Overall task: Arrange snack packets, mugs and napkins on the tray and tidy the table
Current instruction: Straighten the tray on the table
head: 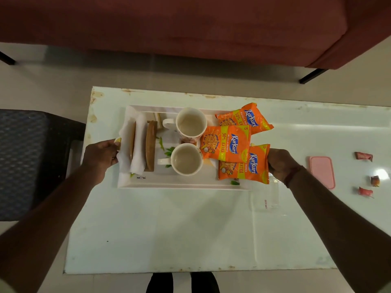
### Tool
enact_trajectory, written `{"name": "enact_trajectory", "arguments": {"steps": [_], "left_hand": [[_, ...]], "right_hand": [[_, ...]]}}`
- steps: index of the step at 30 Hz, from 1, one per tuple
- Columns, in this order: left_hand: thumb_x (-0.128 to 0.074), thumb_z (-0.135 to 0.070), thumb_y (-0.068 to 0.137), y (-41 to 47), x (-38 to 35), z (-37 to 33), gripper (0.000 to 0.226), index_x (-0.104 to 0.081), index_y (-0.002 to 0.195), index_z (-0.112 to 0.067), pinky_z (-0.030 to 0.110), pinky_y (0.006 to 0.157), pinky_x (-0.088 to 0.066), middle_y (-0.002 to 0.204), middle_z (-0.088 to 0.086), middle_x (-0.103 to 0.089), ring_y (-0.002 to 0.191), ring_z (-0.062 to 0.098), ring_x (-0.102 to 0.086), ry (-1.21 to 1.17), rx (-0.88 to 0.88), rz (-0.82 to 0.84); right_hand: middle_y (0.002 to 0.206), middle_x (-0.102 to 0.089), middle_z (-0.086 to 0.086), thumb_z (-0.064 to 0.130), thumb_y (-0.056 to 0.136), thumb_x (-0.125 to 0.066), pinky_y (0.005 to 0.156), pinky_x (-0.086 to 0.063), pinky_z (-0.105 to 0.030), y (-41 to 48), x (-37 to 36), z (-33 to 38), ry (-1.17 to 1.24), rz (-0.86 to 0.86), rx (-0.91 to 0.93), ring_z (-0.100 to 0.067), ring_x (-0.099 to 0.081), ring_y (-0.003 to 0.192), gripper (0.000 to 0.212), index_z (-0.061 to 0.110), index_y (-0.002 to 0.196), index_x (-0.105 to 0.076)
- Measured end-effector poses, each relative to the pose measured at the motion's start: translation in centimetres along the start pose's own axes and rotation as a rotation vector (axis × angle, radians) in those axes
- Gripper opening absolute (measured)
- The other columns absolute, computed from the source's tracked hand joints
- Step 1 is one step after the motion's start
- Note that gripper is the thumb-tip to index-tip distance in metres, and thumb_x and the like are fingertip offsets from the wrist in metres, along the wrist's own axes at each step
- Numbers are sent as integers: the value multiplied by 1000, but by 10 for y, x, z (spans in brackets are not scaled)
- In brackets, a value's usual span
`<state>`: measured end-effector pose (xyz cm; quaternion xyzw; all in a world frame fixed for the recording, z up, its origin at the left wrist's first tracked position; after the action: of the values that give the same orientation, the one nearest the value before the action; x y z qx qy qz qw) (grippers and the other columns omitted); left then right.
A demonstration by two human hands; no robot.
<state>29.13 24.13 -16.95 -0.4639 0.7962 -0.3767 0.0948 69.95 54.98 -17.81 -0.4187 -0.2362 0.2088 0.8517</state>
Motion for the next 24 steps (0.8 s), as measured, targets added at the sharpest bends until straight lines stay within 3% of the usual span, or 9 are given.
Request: {"name": "enact_trajectory", "arguments": {"steps": [5, 8, 10, 12, 14, 16, 18, 22, 24], "left_hand": [[-65, -16, 91, 2, -1, 0, 30, -64, 120, -4, 42, 91, -51, 97, 7, -69, 92, 24, -65, -9, 24, 34], [-62, -18, 93, 1, 2, -1, 31, -64, 119, -2, 43, 92, -50, 104, 15, -66, 96, 28, -62, 26, 20, 9], [-62, -22, 92, -2, 8, -6, 26, -67, 111, -4, 42, 89, -51, 105, 17, -68, 95, 28, -63, 155, -47, -35], [-55, -24, 95, -9, 14, -17, 21, -70, 103, -11, 44, 91, -52, 108, 17, -70, 96, 30, -66, 449, -218, -94], [-46, -29, 100, -24, 16, -26, 32, -66, 113, -9, 47, 95, -49, 117, 16, -68, 105, 34, -63, 736, -424, -141], [-47, -35, 100, -45, 21, -27, 36, -60, 124, -11, 48, 92, -50, 122, 15, -65, 107, 32, -62, 752, -527, -180], [-50, -36, 98, -67, 24, -23, 37, -55, 127, -14, 49, 91, -52, 125, 14, -60, 110, 31, -60, 728, -590, -205], [-49, -37, 94, -121, 15, -18, 47, -49, 132, -10, 53, 102, -45, 135, 16, -52, 127, 33, -47, 896, -773, -220], [-50, -38, 94, -153, 3, -16, 49, -45, 135, -11, 50, 108, -35, 145, 15, -43, 136, 31, -38, 925, -845, -225]], "right_hand": [[123, -64, -25, 27, 104, -44, 93, -51, -49, -1, 1, -4, 40, 2, -51, -36, -62, 101, 40, -2, 127, -61], [116, -66, -24, 26, 103, -46, 90, -53, -48, -6, 2, 0, 25, -39, -44, -31, -65, 88, 35, -1, 117, -65], [109, -68, -26, 21, 101, -52, 91, -55, -51, -13, 7, 5, 21, -105, 5, -30, -64, 81, 26, 0, 100, -67], [92, -71, -21, 18, 98, -55, 90, -56, -49, -23, 15, 12, 27, -186, 73, -31, -64, 82, 23, 2, 86, -67], [92, -73, -14, 18, 99, -53, 90, -57, -45, -36, 24, 20, -11, -274, 179, -30, -67, 91, 23, 3, 94, -70], [101, -73, -15, 20, 100, -46, 90, -55, -39, -57, 36, 28, -164, -431, 304, -24, -68, 92, 30, 1, 104, -70], [100, -73, -11, 25, 102, -41, 81, -52, -29, -82, 37, 34, -356, -554, 436, -11, -65, 83, 35, 4, 100, -68], [134, -61, -5, 34, 102, -46, 106, -38, -31, -124, 21, 20, -534, -562, 564, -19, -53, 126, 38, 14, 131, -60], [144, -53, -7, 36, 100, -49, 113, -34, -38, -142, 12, 12, -649, -557, 628, -22, -43, 137, 46, 13, 139, -53]]}}
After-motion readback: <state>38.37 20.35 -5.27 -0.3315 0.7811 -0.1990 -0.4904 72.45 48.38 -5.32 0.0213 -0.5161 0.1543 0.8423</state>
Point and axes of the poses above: each hand's wrist, its own y-axis towards the middle knuckle, its own x-axis out of the back of the hand, z = x × y, the point moved 8 cm from there along y, towards the middle knuckle
